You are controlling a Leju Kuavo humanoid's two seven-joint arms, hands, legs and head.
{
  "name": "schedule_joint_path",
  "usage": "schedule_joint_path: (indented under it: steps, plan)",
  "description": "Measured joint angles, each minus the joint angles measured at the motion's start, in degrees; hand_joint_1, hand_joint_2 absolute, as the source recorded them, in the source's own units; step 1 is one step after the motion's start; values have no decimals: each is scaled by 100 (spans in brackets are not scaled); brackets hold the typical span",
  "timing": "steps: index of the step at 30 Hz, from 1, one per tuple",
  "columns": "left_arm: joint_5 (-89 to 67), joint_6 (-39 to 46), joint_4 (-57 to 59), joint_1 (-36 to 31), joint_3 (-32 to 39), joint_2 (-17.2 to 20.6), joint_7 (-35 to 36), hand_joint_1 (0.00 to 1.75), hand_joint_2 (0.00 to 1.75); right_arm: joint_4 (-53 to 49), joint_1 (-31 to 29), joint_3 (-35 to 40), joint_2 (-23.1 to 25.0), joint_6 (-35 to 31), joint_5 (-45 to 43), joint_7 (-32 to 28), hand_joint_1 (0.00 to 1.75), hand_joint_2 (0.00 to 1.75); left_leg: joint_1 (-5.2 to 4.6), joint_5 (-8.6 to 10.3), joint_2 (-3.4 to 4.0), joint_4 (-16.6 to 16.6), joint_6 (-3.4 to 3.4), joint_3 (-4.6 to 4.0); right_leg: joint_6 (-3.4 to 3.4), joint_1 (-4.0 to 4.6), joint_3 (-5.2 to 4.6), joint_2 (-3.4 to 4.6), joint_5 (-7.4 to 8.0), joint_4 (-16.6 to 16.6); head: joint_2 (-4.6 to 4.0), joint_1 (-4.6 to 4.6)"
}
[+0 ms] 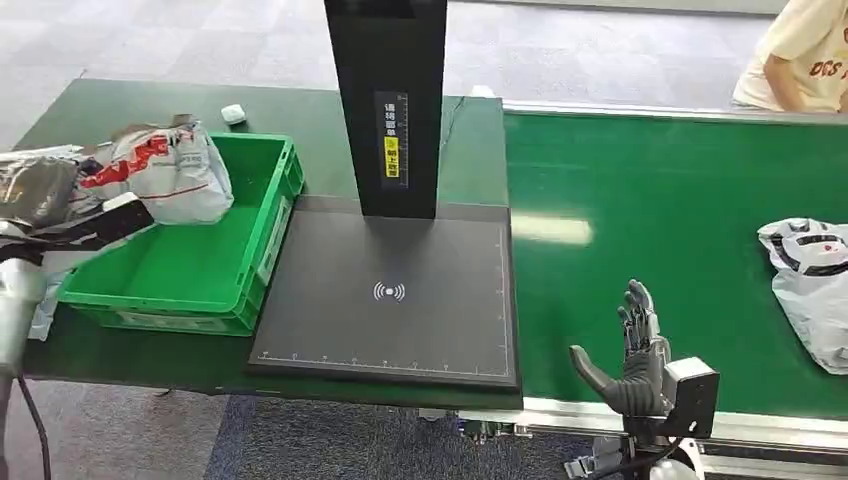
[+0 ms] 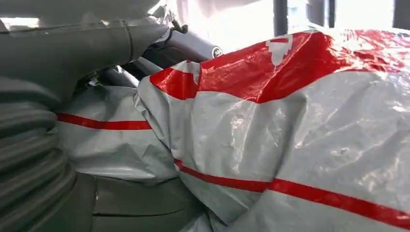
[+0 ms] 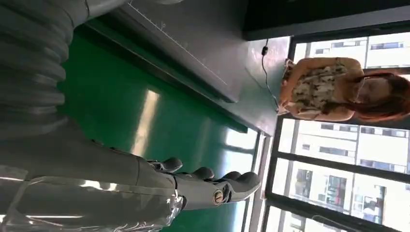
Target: Moved the parcel from conveyor to table for the left to box.
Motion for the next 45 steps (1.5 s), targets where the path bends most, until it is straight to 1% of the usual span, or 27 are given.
schedule_joint_path:
  steps: [3,4,5,10,16,22,28,32,35,39,43,45]
  plan:
    - [81,-57,199,-56,-186,-94,-77,175,175,0,18,2,0,2,0,2,0,175,0,0,1,0,0,0,0,0,-1,1,0,0,0,2]
    - [96,-86,254,-65,-240,-121,-79,150,175,2,21,2,0,4,0,2,0,175,0,0,1,0,0,-1,0,0,-1,1,0,0,0,0]
    - [111,-112,310,-68,-303,-158,-88,0,175,2,23,2,0,5,0,2,0,175,0,0,1,0,0,-1,0,0,-2,1,0,0,0,2]
    - [240,31,520,-106,-498,-302,-96,0,175,-4,91,0,0,7,17,17,0,175,0,0,1,0,0,-2,0,0,-2,1,-1,0,0,0]
    - [444,247,666,-113,-592,-403,127,0,175,-9,155,0,0,17,26,20,0,175,0,0,1,0,0,-2,0,0,-1,1,0,0,0,0]
    - [797,386,671,-12,-564,-444,244,0,175,-24,147,0,0,37,90,37,0,175,0,0,1,0,0,-2,0,0,0,1,0,0,0,0]
    - [1200,778,485,233,-356,-479,437,0,175,-112,151,-11,0,63,111,90,0,175,0,-1,1,0,0,-2,0,0,-2,1,-1,0,0,2]
    - [1799,992,-134,687,31,-567,444,0,175,-205,196,-66,0,129,116,111,0,175,-1,-4,3,0,1,-2,0,-1,-3,2,-2,0,0,0]
    - [2318,1003,-889,1230,386,-713,312,0,175,-251,211,-105,2,142,127,131,0,175,-6,-8,9,0,3,-2,5,-7,-3,7,-6,0,0,-2]
    - [2949,889,-2152,2122,798,-1061,109,0,175,-284,218,-116,2,142,171,140,0,175,-10,-14,13,0,9,-2,9,-11,-3,12,-8,-1,0,2]
    - [3968,392,-3421,2979,1075,-1442,-358,0,175,-295,211,-103,2,133,210,146,0,175,-15,-22,13,0,19,-1,18,-15,0,12,-14,-2,0,-2]
    - [4142,279,-3870,3296,1130,-1614,-426,0,175,-295,205,-90,2,131,219,155,0,175,-15,-22,12,0,20,-2,19,-14,1,11,-15,-3,0,4]
